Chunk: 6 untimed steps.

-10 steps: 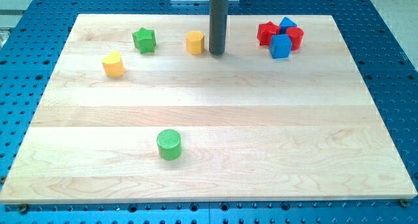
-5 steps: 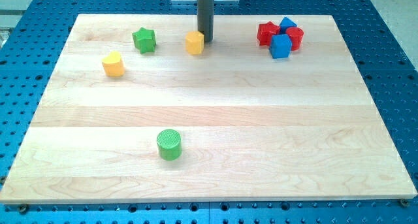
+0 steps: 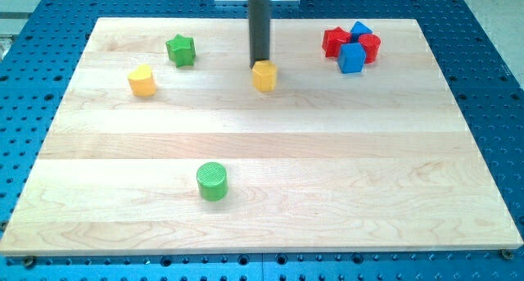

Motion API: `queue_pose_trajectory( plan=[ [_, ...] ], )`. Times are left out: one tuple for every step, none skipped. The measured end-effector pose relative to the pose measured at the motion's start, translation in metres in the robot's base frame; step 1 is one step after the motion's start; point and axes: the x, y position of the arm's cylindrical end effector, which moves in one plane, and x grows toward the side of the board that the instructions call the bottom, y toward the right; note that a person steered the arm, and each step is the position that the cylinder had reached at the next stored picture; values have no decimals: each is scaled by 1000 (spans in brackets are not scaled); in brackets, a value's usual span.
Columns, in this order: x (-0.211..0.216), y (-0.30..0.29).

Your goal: Move the hexagon to the center right

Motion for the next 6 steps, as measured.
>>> queue_pose_trajectory(
  plan=[
    [32,-3],
    [64,-4],
    [91,-5],
    [96,-38],
    [118,-41],
    [118,28]
  ],
)
